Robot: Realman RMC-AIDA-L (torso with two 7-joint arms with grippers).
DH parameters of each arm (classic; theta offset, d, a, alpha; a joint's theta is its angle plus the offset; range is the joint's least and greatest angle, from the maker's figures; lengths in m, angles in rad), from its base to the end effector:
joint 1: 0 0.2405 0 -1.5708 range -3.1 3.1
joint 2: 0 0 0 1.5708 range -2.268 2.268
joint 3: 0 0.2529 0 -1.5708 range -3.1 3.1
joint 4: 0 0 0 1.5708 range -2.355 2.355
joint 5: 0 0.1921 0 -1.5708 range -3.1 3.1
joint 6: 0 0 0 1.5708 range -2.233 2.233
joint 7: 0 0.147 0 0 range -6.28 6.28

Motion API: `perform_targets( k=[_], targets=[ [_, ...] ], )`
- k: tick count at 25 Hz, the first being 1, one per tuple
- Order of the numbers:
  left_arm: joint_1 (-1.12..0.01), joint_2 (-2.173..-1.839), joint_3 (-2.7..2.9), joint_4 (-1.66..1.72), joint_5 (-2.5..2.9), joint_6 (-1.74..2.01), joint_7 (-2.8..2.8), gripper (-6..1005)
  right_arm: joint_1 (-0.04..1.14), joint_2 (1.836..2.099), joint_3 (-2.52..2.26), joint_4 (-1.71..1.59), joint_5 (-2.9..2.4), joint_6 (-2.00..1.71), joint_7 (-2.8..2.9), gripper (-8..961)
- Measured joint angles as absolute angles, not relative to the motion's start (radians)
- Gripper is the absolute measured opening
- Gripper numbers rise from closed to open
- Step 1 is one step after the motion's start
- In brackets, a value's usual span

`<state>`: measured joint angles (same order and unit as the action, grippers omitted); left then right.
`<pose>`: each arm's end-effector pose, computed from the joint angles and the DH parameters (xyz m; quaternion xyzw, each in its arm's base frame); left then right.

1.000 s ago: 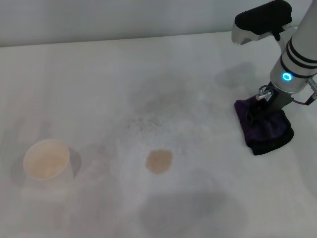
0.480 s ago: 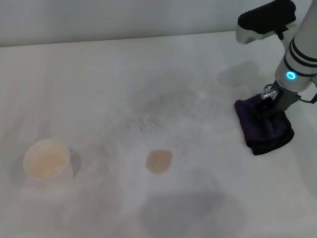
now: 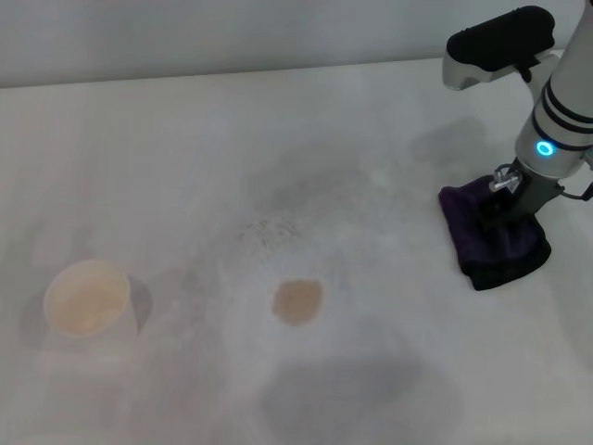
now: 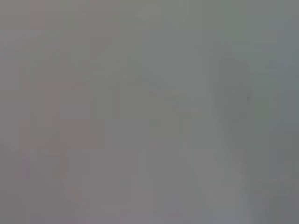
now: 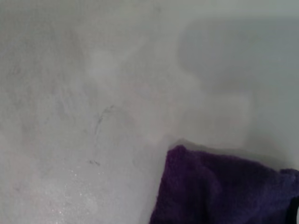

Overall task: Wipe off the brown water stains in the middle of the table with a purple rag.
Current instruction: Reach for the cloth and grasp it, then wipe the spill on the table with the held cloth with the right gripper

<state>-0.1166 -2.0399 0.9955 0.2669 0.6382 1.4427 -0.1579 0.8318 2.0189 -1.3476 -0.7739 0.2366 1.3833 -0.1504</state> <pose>-0.3634 0.2325 0.0650 -0.7063 -0.0890 -0.2385 0.6605 0.2584 0.3715 0.0012 -0.7437 0.5260 -0.3045 0.2783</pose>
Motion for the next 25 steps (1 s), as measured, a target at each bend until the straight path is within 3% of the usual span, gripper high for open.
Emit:
perform_targets(
  k=[7,12,18,25],
  targets=[
    [-0.117,-2.04,0.995,0.267,0.638,1.434,-0.158,876,0.838,2.021,-1.356,-0.773,0.237,1.383,-0.142,354],
    [-0.117,-2.04,0.996,0.267,0.638,1.434,-0.158,876,0.838,2.019,-1.358,-0.773,0.236,1.38,-0.14,163],
    [-0.117,-2.04,0.995,0.267,0.638,1.434,-0.158,877,0.838,2.024,-1.388,-0.776,0.26,1.375,-0.15,64],
    [-0.119,-2.04,0.995,0.267,0.638,1.434,-0.158,877,0.848,2.028,-1.599,-0.858,0.467,1.359,-0.119,64]
  ],
)
